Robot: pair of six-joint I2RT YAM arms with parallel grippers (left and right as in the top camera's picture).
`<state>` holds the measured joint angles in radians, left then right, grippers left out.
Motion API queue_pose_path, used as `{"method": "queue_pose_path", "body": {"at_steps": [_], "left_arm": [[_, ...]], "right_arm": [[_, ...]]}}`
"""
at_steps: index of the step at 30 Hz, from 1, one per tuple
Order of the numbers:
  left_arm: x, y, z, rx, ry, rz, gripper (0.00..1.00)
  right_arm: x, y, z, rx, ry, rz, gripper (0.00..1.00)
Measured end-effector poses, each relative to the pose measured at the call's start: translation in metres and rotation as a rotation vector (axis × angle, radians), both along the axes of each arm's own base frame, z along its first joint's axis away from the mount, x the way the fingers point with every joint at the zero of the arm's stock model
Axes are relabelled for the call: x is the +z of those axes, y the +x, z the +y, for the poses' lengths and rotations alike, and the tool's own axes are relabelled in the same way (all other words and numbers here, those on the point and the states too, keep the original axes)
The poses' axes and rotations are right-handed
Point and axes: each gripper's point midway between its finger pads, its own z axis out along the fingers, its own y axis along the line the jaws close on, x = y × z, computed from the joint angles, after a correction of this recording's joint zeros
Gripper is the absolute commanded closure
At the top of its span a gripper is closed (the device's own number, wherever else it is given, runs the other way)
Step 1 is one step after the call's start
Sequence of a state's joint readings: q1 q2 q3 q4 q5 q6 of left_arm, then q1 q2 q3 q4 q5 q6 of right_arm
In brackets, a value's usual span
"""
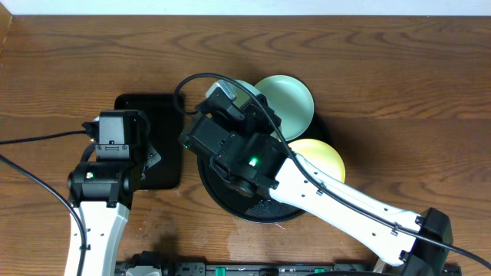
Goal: Clean dirty plates on tray and stack at the side
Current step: 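Carry the wiped green plate with the right gripper to the right side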
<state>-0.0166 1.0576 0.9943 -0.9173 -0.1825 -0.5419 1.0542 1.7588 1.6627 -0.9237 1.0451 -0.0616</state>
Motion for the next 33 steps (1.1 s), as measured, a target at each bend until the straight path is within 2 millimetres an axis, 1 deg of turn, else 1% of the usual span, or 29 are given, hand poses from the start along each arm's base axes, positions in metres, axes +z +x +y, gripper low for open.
{"method": "queue_pose_path", "body": {"at_steps": [4,7,8,10,12,15,16,19,21,25,26,27,29,31,33], "left_arm": [[0.0,0.0,0.0,0.0,0.0,0.0,0.93],[0.0,0.0,0.0,-0.003,0.002,0.001,0.92],[0.0,0.0,0.0,-0.006,0.004,0.002,0.92],[0.0,0.0,0.0,-0.011,0.006,0.003,0.92],[0.0,0.0,0.0,-0.014,0.008,0.004,0.92],[0.0,0.0,0.0,-0.016,0.009,0.005,0.92],[0.0,0.0,0.0,-0.016,0.009,0.005,0.92],[0.0,0.0,0.0,-0.016,0.009,0.005,0.92],[0.0,0.0,0.0,-0.016,0.009,0.005,0.92],[0.0,0.0,0.0,-0.016,0.009,0.005,0.92],[0.0,0.0,0.0,-0.016,0.009,0.005,0.92],[0.0,0.0,0.0,-0.016,0.009,0.004,0.92],[0.0,0.0,0.0,-0.016,0.009,0.004,0.92],[0.0,0.0,0.0,-0.017,0.009,0.004,0.92],[0.0,0.0,0.0,-0.016,0.009,0.004,0.92]], "right_arm": [[-0.017,-0.002,0.0,-0.015,0.101,0.085,0.99],[-0.039,0.006,-0.007,-0.06,0.254,0.216,0.99],[-0.049,0.013,-0.015,-0.091,0.322,0.281,0.99],[-0.063,0.027,-0.032,-0.148,0.436,0.383,0.99],[-0.072,0.041,-0.053,-0.206,0.544,0.467,0.99],[-0.08,0.061,-0.09,-0.282,0.7,0.561,0.99],[-0.082,0.07,-0.115,-0.333,0.774,0.591,0.99],[-0.087,0.08,-0.157,-0.419,0.858,0.612,0.99],[-0.095,0.084,-0.19,-0.491,0.897,0.614,0.99],[-0.115,0.088,-0.248,-0.62,0.954,0.585,0.99],[-0.125,0.086,-0.271,-0.676,0.973,0.574,0.99],[-0.134,0.086,-0.289,-0.714,0.992,0.556,0.99],[-0.146,0.085,-0.319,-0.772,1.028,0.518,0.99],[-0.161,0.075,-0.347,-0.848,1.052,0.498,0.99],[-0.171,0.067,-0.366,-0.902,1.067,0.487,0.99]]}}
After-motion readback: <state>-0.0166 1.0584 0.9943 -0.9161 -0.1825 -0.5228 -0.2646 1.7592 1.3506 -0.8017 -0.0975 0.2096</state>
